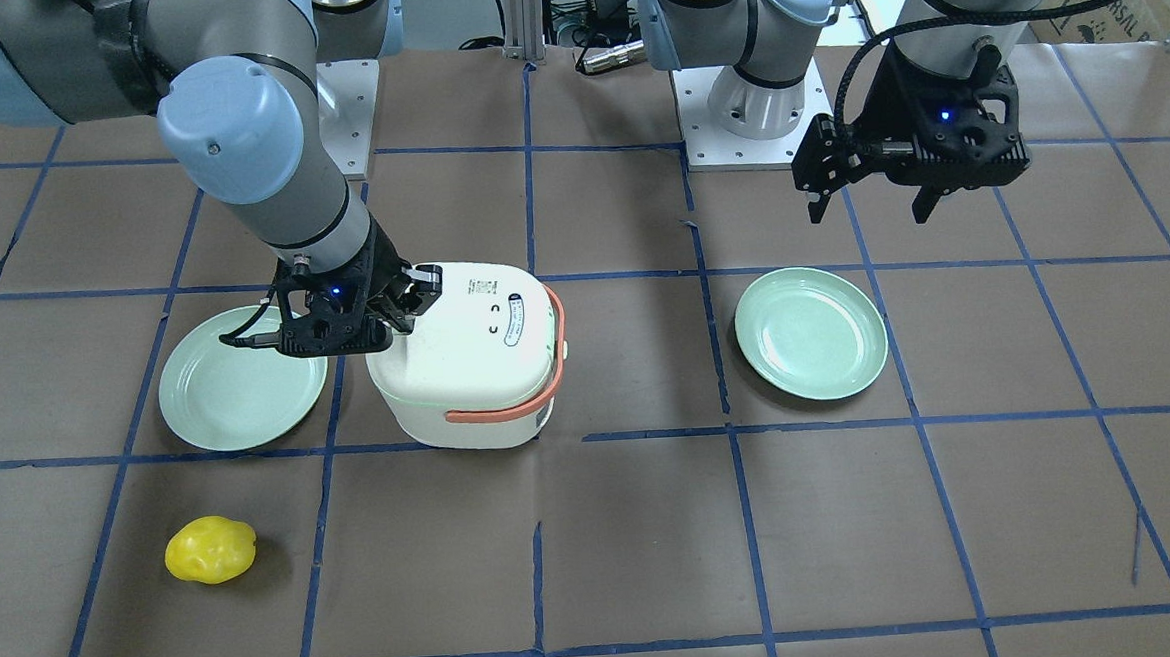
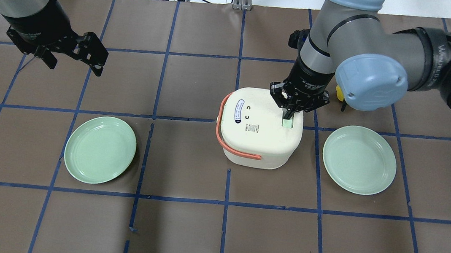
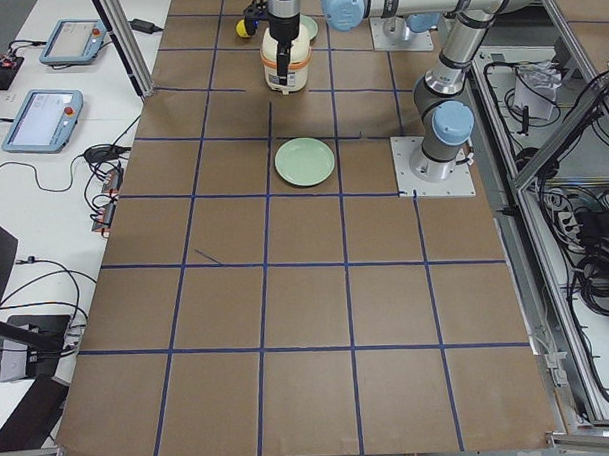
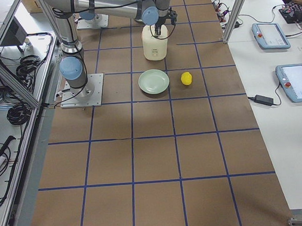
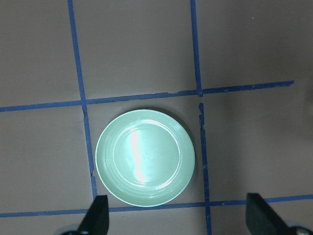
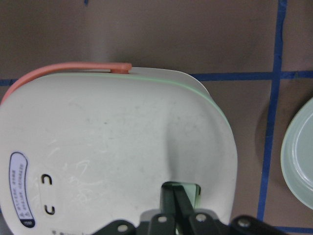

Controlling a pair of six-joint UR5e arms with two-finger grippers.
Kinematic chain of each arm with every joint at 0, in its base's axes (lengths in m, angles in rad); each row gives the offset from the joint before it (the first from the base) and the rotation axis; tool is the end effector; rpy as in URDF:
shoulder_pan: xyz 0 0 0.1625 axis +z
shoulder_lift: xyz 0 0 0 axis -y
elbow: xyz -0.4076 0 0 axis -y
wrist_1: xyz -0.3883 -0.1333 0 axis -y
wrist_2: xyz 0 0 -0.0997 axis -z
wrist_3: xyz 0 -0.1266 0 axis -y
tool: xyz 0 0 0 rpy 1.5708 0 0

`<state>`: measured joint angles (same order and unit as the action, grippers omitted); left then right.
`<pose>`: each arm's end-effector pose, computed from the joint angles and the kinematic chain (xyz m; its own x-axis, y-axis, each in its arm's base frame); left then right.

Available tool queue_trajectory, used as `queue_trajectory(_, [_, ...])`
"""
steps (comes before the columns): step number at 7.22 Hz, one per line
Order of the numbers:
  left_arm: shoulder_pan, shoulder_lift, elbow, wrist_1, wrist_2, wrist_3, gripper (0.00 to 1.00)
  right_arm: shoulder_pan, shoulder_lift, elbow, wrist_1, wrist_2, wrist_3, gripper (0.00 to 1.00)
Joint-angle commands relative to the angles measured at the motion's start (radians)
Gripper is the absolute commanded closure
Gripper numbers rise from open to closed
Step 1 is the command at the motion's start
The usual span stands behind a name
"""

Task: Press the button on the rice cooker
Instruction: 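Press down on the green lid button with the closed right gripper, then lift the right gripper away as the rice cooker lid pops open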

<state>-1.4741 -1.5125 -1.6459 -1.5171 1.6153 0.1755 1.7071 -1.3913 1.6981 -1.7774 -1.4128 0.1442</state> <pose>-0.0818 -0.4789 0.4402 -0.9958 0.0771 -0.0502 0.0786 0.9965 -0.0286 0.2238 -0.5039 0.3119 -0.9898 0.0243 -0.1406 0.0071 0.9926 0.1215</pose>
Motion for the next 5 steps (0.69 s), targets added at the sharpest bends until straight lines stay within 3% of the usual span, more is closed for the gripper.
queue_trajectory(1, [0.000, 0.000, 0.000, 0.000, 0.000, -0.001, 0.00, 0.000, -0.001, -0.012, -0.007, -0.008, 0.014, 0.83])
queue_trajectory(3, [0.000, 0.000, 0.000, 0.000, 0.000, -0.001, 0.00, -0.001, -0.017, -0.034, 0.025, -0.032, 0.021, 0.80])
queue_trajectory(4, [0.000, 0.000, 0.000, 0.000, 0.000, -0.001, 0.00, -0.001, -0.021, -0.084, 0.053, -0.090, 0.020, 0.74])
queue_trajectory(5, [0.000, 0.000, 0.000, 0.000, 0.000, 0.001, 0.00, -0.003, -0.009, -0.174, 0.112, -0.098, 0.018, 0.60])
